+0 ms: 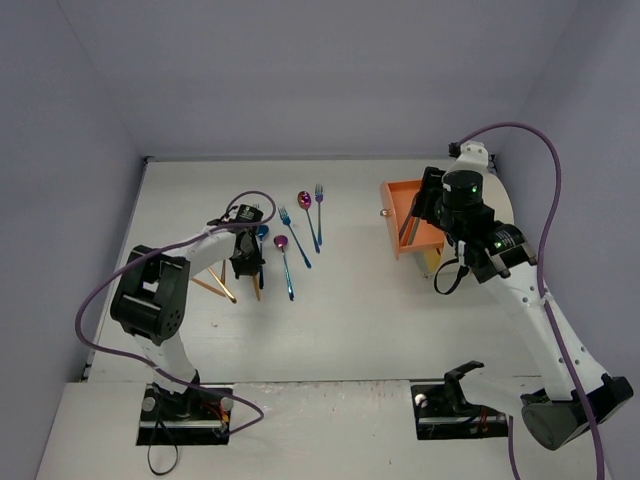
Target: Sort the eating utensils into containers
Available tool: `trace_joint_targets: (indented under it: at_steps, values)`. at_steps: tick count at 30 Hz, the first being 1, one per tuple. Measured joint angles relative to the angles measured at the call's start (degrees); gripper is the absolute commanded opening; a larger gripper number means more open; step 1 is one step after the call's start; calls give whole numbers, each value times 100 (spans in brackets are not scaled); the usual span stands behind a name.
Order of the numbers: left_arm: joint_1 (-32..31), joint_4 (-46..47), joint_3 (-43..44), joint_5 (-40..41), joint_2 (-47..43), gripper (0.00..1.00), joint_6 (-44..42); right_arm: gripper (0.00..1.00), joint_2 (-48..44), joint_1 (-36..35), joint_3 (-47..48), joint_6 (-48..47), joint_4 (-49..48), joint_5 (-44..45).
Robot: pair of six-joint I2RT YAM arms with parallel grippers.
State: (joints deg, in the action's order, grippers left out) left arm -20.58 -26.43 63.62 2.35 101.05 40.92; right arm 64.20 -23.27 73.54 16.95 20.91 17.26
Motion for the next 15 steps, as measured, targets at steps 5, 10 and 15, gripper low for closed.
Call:
trace_joint_targets:
  at_steps: [5, 10, 15]
  values:
    - [0, -312, -116, 73, -519, 0, -3, 59, -3, 0, 119, -307, 56, -564]
    - [0, -429, 110, -95, -1765, 0, 104, 65, 69, -92, 586, -429, 61, -1592]
    - [0, -80, 604, -584, -2672, 0, 517, 65, 376, -925, 852, -423, -116, -2065]
